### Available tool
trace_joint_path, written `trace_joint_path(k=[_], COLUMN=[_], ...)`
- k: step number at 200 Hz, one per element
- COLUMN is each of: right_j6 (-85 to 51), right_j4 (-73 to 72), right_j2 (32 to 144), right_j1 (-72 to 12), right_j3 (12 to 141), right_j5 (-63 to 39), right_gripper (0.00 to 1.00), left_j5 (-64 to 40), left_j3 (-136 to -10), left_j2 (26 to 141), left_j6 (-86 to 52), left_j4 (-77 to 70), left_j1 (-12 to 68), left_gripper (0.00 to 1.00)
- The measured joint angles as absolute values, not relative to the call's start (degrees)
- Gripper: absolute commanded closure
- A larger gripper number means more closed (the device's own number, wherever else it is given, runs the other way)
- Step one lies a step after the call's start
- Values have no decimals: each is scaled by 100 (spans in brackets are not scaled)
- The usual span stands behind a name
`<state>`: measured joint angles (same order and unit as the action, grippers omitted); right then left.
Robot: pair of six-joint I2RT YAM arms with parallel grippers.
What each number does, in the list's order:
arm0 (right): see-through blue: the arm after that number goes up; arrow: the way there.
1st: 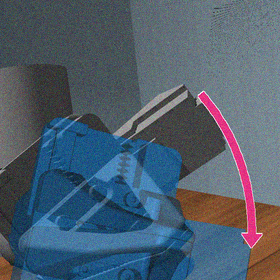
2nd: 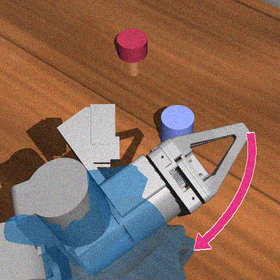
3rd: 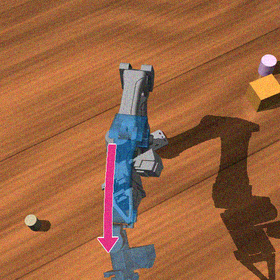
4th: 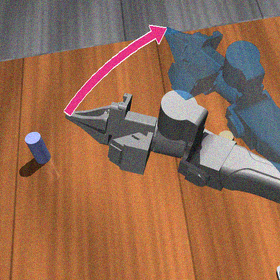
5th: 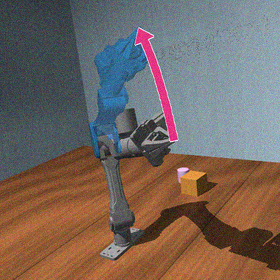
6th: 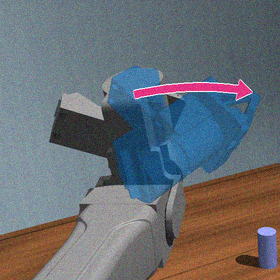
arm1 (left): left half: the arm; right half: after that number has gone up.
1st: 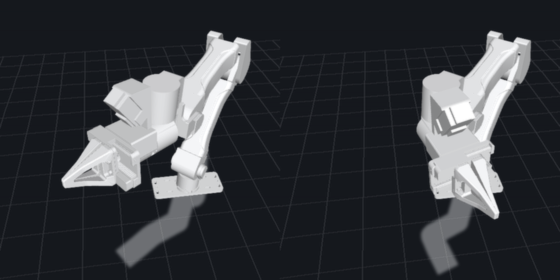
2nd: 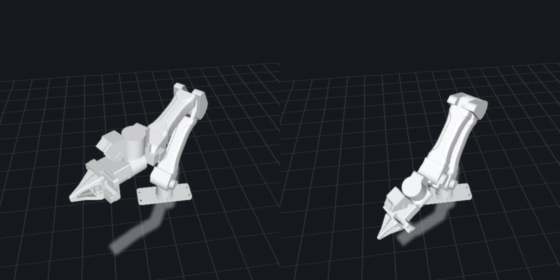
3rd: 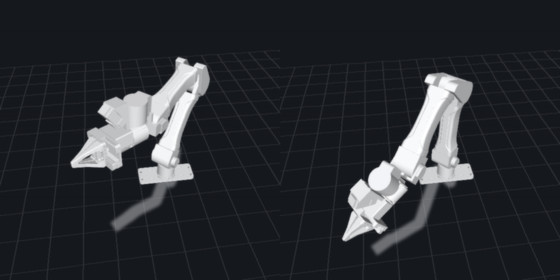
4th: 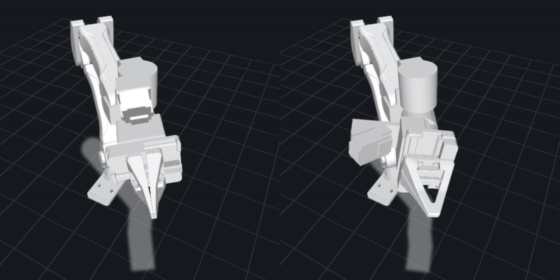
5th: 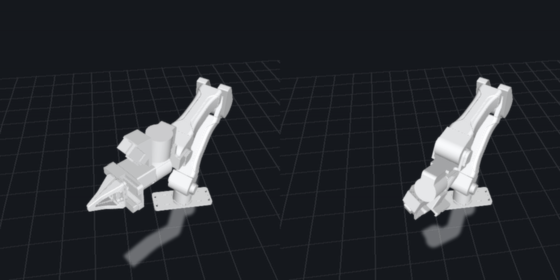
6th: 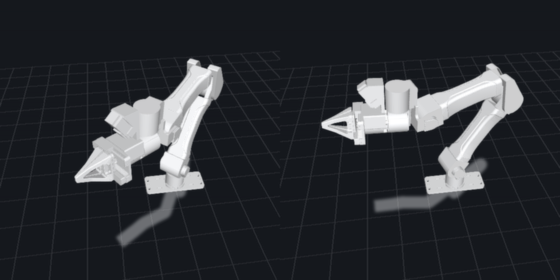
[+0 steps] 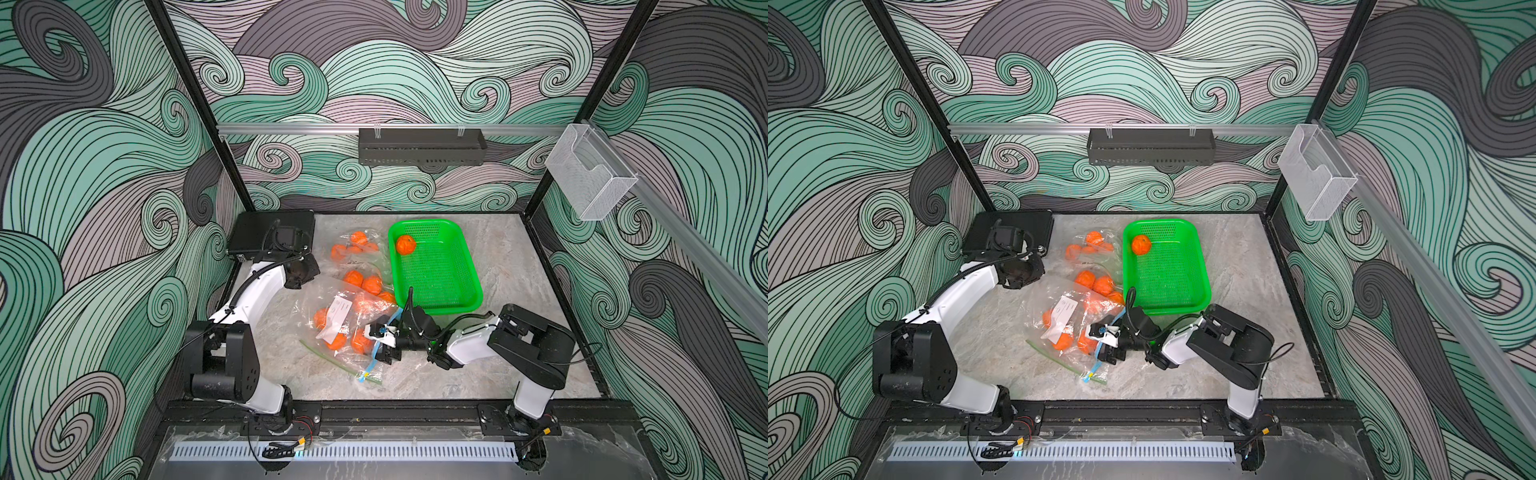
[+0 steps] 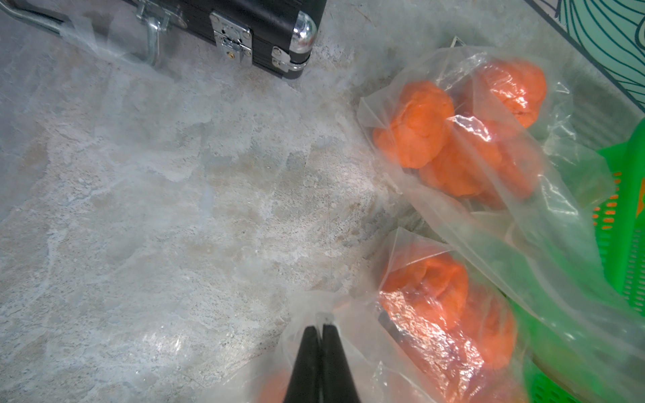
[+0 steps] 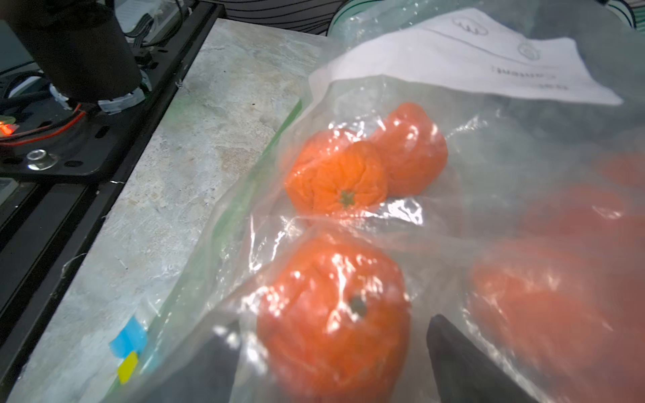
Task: Open the zip-top bag and take out the orange
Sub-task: Pick up the orange from the zipper food storage bag.
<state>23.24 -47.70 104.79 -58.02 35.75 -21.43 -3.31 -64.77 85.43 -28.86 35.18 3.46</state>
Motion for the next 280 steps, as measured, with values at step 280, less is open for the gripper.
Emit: trace_joint_path(k=[280], right_j6=[-180], right_j4=[-580], right_j2=[6694], right_j1=[-3146], right_j3=[4283], right_j5=[-1544], right_gripper=[48], left_j5=[-370], left_j3=[-6477], left_j2=[8543], left_j6=[-2891], left_j4=[3642], left_j1=[189], left_gripper=[100])
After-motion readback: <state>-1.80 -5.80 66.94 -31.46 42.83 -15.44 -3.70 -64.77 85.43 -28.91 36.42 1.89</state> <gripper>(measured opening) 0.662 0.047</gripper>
